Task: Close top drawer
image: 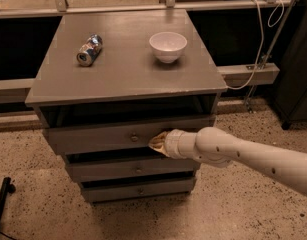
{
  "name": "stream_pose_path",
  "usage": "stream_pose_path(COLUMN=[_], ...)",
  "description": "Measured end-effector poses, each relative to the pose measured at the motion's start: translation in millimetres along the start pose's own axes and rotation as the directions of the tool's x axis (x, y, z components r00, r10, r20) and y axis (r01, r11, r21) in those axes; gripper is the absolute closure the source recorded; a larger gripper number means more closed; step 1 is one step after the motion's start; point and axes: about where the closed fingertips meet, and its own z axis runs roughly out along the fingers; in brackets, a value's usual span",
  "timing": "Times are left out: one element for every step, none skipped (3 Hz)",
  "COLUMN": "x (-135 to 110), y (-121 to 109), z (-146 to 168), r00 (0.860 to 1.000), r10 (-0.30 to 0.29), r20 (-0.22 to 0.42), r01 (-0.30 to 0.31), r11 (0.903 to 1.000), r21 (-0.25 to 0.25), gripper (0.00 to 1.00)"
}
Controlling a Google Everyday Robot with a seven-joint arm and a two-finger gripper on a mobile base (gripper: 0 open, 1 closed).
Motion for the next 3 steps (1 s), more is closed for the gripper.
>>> stream_pose_path(x=[-0.1,-3.0,-5.1], y=[1.6,11.3,37.0], z=[-1.2,-16.2,-39.1], r00=[1.000,0.997,0.985], r10=[0.000,-0.039,-0.088], r20=[0.001,0.062,0.148], r01=[0.000,0.040,0.104], r11=[1.0000,0.9989,0.9891], r21=[0.001,-0.022,-0.104], gripper=[1.00,1.00,1.00])
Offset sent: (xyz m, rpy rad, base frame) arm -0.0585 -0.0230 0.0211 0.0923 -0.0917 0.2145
